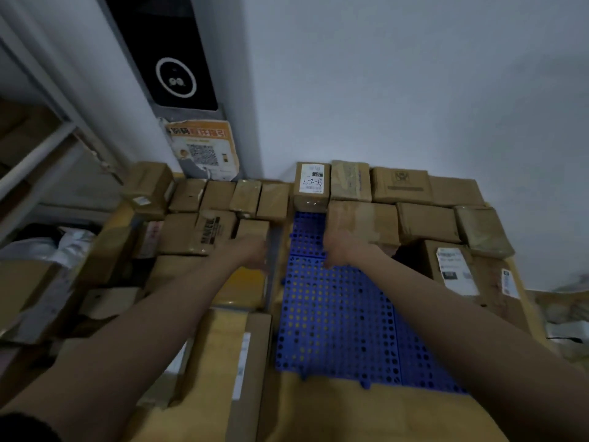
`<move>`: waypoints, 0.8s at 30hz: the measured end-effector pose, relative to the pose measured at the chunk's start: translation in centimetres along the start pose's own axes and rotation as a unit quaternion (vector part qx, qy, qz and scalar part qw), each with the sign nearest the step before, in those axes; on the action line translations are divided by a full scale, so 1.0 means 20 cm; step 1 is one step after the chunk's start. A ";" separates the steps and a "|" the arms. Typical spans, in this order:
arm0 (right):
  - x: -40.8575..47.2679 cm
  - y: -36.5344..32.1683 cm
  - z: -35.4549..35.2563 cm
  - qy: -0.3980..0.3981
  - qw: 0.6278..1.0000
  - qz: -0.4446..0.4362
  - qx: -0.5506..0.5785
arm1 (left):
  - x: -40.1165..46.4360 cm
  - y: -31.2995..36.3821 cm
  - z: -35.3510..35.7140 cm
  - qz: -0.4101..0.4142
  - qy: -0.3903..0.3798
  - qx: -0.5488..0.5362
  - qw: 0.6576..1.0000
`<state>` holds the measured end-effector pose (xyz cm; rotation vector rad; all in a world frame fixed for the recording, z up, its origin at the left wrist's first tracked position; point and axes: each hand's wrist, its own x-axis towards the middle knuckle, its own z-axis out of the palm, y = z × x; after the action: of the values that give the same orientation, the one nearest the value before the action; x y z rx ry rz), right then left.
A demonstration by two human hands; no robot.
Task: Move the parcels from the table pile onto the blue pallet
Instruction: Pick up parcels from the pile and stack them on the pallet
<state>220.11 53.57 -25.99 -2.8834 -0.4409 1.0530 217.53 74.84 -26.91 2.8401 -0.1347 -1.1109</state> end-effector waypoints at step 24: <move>-0.38 -0.63 0.87 -0.070 0.992 -0.042 0.091 | -0.62 -0.31 1.01 -0.112 -0.011 -0.103 0.988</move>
<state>200.24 62.51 -32.93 -2.6203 -0.4450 1.2187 195.03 81.44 -34.06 2.7081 0.2895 -1.1215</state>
